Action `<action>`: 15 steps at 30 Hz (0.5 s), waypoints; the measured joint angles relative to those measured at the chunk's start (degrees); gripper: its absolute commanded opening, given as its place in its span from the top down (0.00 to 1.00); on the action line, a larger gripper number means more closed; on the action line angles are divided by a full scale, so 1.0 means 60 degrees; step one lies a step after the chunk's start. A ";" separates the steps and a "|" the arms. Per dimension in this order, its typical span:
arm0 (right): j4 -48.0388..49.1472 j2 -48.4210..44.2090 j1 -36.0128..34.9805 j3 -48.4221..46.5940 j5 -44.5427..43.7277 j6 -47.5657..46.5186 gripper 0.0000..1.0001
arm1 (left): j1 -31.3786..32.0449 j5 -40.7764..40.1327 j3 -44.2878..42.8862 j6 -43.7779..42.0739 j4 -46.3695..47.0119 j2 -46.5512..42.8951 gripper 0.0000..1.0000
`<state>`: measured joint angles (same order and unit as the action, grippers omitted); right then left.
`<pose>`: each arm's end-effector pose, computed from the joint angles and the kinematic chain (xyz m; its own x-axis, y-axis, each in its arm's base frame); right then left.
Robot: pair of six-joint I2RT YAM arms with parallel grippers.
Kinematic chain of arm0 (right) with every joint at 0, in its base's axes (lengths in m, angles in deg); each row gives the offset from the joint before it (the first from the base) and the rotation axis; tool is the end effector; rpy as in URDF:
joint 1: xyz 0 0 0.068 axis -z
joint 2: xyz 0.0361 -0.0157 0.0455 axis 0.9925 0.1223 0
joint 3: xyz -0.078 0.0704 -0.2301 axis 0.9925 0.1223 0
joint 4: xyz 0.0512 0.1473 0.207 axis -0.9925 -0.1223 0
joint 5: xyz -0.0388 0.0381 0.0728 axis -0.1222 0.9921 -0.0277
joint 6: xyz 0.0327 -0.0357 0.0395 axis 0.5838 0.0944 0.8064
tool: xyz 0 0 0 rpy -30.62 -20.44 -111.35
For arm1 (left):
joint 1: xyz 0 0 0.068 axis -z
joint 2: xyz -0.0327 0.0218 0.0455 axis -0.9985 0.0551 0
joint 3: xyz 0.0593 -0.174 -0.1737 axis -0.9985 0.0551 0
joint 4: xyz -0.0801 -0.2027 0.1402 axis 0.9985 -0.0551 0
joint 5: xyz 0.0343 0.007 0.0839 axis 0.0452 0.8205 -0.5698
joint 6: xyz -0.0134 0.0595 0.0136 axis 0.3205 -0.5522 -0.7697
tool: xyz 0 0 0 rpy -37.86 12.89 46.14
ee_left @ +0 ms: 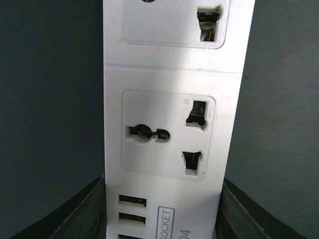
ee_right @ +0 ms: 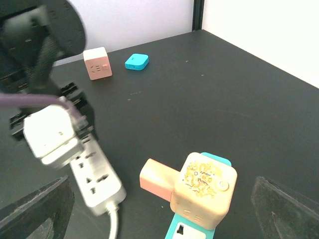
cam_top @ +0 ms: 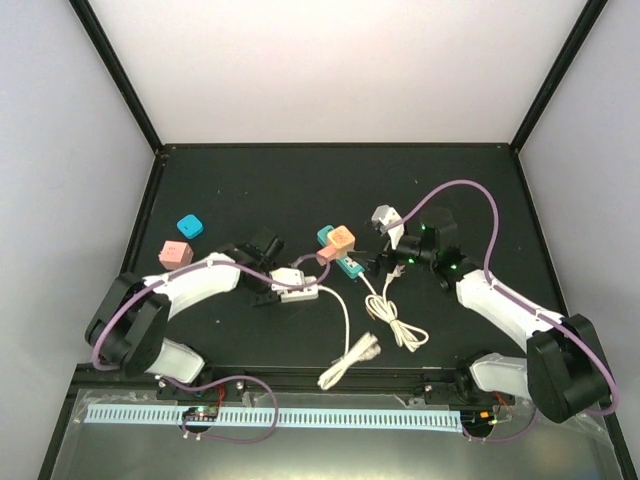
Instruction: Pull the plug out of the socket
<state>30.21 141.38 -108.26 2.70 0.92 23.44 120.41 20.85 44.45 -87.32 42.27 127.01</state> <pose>0.2379 0.1442 0.2149 -0.1897 -0.2437 -0.9511 -0.8926 0.4464 0.0637 0.2022 -0.1346 0.1294 -0.1813 0.9627 -0.2011 0.9568 0.2199 0.1903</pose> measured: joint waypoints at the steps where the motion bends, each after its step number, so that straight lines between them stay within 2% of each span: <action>1: 0.0000 -0.0022 0.0011 0.0011 0.0004 0.0000 0.00 | -0.0270 0.0004 -0.0168 -0.0040 0.0004 0.0182 0.59; 9: 0.0069 -0.0186 0.0171 0.0069 0.0058 0.0033 0.00 | -0.2739 -0.0528 -0.1657 -0.0328 -0.0004 0.1654 0.61; 15: 0.0084 -0.0197 0.0211 0.0091 0.0087 0.0066 0.00 | -0.4058 -0.1333 -0.2885 -0.0681 -0.0182 0.2718 0.63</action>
<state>30.71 140.20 -106.99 3.24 1.45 23.84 96.06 12.85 27.14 -91.41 41.17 143.31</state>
